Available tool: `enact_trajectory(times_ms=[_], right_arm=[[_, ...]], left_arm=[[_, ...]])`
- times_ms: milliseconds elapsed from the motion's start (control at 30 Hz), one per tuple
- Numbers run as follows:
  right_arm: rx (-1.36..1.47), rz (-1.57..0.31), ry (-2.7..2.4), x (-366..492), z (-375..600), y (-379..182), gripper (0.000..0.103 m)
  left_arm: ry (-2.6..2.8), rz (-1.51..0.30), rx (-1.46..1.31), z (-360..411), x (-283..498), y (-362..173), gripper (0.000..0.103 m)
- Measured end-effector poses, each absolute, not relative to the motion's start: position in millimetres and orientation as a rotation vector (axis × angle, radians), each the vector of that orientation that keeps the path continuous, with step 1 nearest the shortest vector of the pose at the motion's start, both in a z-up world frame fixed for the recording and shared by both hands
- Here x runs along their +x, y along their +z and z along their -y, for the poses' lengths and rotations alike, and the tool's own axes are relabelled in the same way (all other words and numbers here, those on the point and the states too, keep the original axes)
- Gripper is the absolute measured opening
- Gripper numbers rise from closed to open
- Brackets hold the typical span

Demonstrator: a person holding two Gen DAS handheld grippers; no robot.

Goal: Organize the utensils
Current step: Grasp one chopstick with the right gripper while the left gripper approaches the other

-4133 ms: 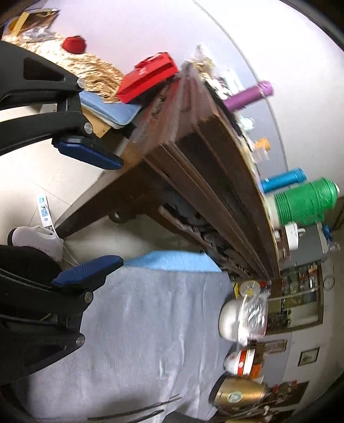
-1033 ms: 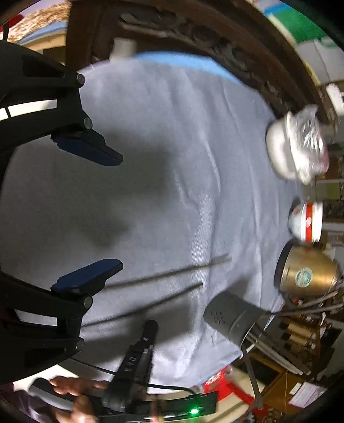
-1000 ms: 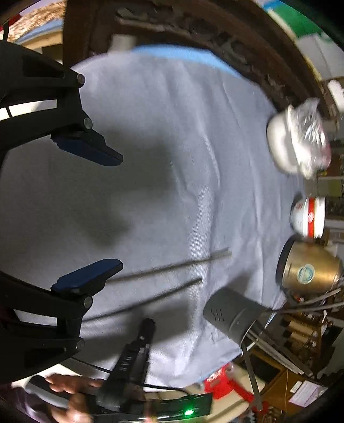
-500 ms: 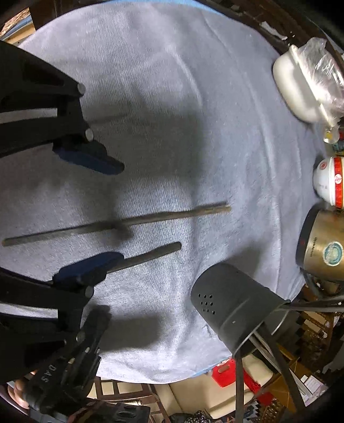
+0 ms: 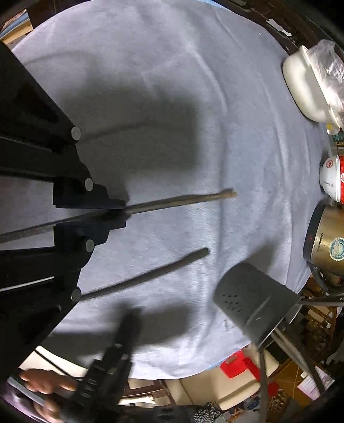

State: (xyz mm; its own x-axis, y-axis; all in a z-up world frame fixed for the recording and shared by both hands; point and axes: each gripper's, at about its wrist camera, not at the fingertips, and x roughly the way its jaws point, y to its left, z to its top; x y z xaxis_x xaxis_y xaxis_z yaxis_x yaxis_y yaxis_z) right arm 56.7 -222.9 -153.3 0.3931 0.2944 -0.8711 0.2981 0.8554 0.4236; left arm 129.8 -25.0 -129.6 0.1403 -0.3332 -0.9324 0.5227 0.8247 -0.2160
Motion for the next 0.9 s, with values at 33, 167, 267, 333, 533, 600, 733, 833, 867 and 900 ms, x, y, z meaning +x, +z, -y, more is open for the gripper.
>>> enact_trajectory(times_ms=[33, 167, 267, 333, 533, 600, 733, 833, 867, 900], right_arm=[[0.580, -1.175, 0.016, 59.2, 218.8, -151.2, 0.013], [0.526, -1.140, 0.033, 73.2, 198.3, -142.5, 0.027], [0.493, -1.130, 0.030, 85.1, 186.8, -138.0, 0.060], [0.464, -1.108, 0.018, 93.5, 181.4, -134.8, 0.063], [0.380, -1.182, -0.017, 116.1, 169.4, -150.0, 0.034], [0.338, -1.188, -0.041, 117.1, 167.3, -151.3, 0.022], [0.345, -1.205, -0.038, 107.6, 178.2, -151.7, 0.010], [0.339, -1.215, -0.053, 98.3, 186.9, -153.1, 0.008], [0.333, -1.219, -0.058, 92.9, 189.6, -152.7, 0.008], [0.334, -1.223, -0.063, 87.1, 194.4, -152.6, 0.008]], left_arm=[[-0.629, -1.290, 0.177, 20.1, 127.5, -129.9, 0.007], [-0.640, -1.276, 0.172, 7.0, 120.5, -130.1, 0.013], [-0.648, -1.261, 0.120, -9.7, 123.3, -122.5, 0.034], [-0.649, -1.245, 0.096, -16.1, 128.2, -117.9, 0.034], [-0.580, -1.247, 0.094, -21.0, 154.9, -114.0, 0.034], [-0.568, -1.259, 0.086, -16.2, 157.7, -114.4, 0.034], [-0.537, -1.286, 0.081, -1.4, 166.9, -116.8, 0.034], [-0.509, -1.314, 0.083, 9.6, 181.3, -124.1, 0.034], [-0.498, -1.324, 0.086, 13.6, 185.0, -126.5, 0.034], [-0.492, -1.330, 0.090, 18.7, 187.9, -130.1, 0.034]])
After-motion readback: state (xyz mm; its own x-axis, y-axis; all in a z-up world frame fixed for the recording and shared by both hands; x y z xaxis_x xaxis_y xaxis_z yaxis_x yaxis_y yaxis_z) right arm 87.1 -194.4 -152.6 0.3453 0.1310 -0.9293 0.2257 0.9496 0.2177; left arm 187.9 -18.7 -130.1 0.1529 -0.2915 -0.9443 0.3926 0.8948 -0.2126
